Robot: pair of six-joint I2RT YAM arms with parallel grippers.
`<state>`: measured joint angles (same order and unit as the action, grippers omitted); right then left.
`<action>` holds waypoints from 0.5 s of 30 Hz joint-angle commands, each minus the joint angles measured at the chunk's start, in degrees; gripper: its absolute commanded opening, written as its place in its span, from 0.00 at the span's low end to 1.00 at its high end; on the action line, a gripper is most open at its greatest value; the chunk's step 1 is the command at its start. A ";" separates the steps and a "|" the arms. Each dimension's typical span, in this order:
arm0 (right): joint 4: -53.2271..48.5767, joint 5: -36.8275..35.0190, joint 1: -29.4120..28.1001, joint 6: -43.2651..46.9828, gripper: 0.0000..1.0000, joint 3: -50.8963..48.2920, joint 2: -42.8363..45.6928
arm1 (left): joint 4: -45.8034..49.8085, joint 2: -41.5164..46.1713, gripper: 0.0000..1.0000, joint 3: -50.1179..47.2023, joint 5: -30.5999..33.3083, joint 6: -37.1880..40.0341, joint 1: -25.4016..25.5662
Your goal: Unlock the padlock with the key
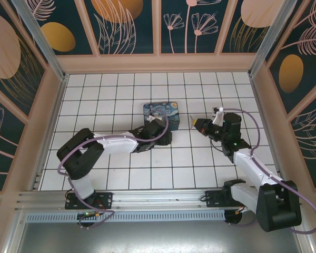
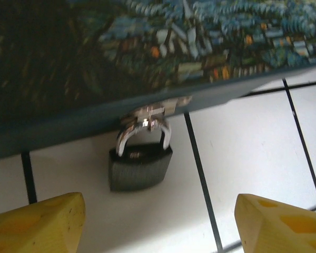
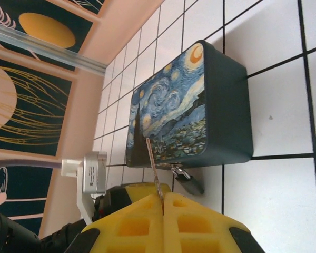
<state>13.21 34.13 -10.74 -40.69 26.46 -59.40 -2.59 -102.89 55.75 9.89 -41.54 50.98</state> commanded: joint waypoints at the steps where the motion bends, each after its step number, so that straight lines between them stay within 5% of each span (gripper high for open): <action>1: -1.00 1.38 0.53 2.55 0.00 2.74 1.00 | 2.41 -2.48 0.75 2.79 4.45 1.22 0.06; 15: 1.83 3.08 0.59 2.12 0.00 2.37 0.10 | 8.16 -8.37 0.54 8.72 7.46 0.23 1.00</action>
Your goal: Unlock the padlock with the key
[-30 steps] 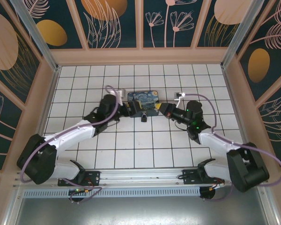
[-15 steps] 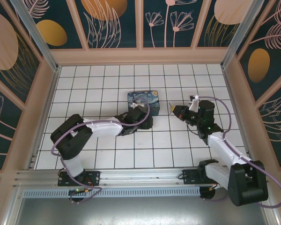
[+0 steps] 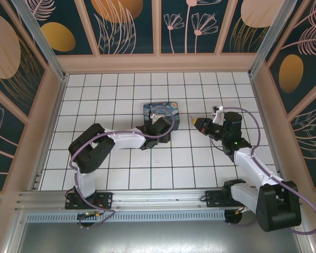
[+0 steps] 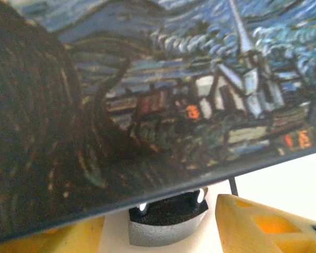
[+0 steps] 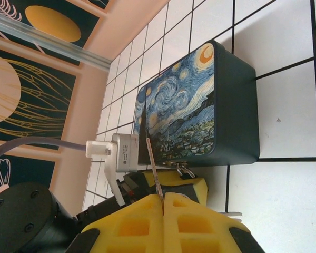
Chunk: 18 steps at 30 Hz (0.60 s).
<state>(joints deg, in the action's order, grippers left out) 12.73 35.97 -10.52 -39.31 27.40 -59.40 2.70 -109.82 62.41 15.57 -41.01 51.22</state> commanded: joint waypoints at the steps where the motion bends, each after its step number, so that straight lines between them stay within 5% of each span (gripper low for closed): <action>1: 2.63 1.34 0.39 0.64 0.00 1.43 -0.05 | 3.41 -1.95 0.51 2.56 1.77 -0.39 0.85; 12: 3.01 2.08 0.41 0.79 0.00 1.30 -0.31 | 5.04 -2.33 0.29 3.28 3.02 -1.10 1.21; 18: 1.55 1.92 0.36 1.77 0.00 1.78 0.10 | 9.95 2.81 0.28 3.15 2.95 -0.54 1.31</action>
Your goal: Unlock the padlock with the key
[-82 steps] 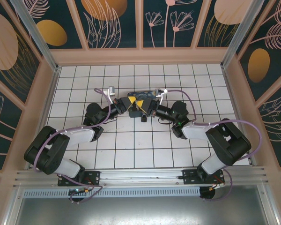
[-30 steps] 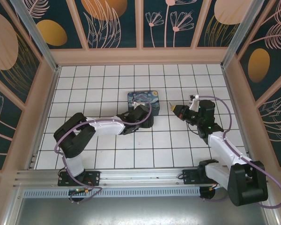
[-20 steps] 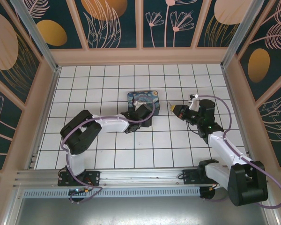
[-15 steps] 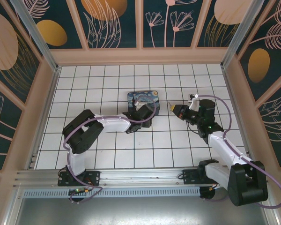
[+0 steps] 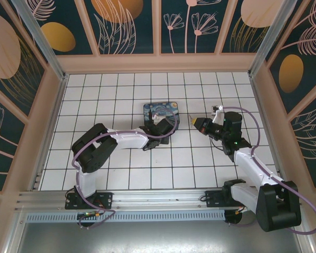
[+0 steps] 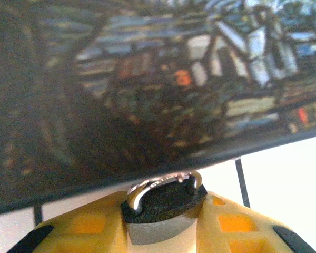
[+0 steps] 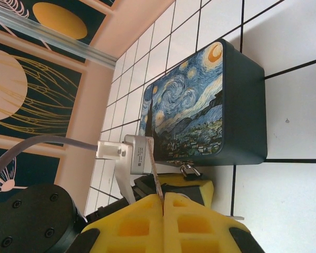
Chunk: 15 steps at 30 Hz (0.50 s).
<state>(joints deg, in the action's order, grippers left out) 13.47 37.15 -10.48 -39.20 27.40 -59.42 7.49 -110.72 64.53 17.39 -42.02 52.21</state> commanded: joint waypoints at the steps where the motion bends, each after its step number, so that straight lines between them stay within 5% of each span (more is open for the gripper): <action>1: 0.64 0.73 0.36 1.84 0.00 1.93 0.02 | 6.29 4.75 0.27 1.29 0.33 0.59 0.35; 10: 0.06 1.43 0.33 2.29 0.00 3.25 0.43 | 12.45 12.14 0.21 3.31 -12.01 0.52 0.24; 15: -3.56 1.57 0.26 3.25 0.00 5.26 2.65 | 25.18 13.23 0.21 11.85 -12.38 2.95 -0.27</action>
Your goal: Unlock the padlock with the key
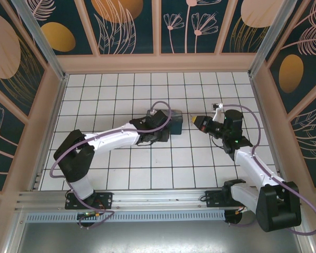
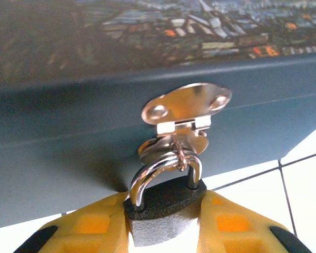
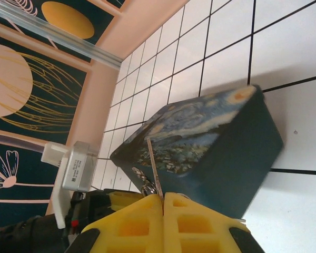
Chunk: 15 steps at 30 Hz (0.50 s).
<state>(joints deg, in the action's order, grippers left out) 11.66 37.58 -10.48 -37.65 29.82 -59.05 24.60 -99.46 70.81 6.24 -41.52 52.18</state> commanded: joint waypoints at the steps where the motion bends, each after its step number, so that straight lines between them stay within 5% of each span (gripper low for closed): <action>1: -2.35 1.14 0.13 1.83 0.00 3.24 2.90 | 11.08 1.82 0.22 7.70 -0.76 3.23 -0.40; 15: -6.81 1.87 -0.76 1.99 0.00 6.63 5.55 | 33.09 1.81 0.21 16.95 -5.69 1.80 -4.45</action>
<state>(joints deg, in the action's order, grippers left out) 5.89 37.93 -10.70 -36.34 34.20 -54.72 50.00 -99.24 86.32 2.11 -39.03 48.10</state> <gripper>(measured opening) 0.050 0.208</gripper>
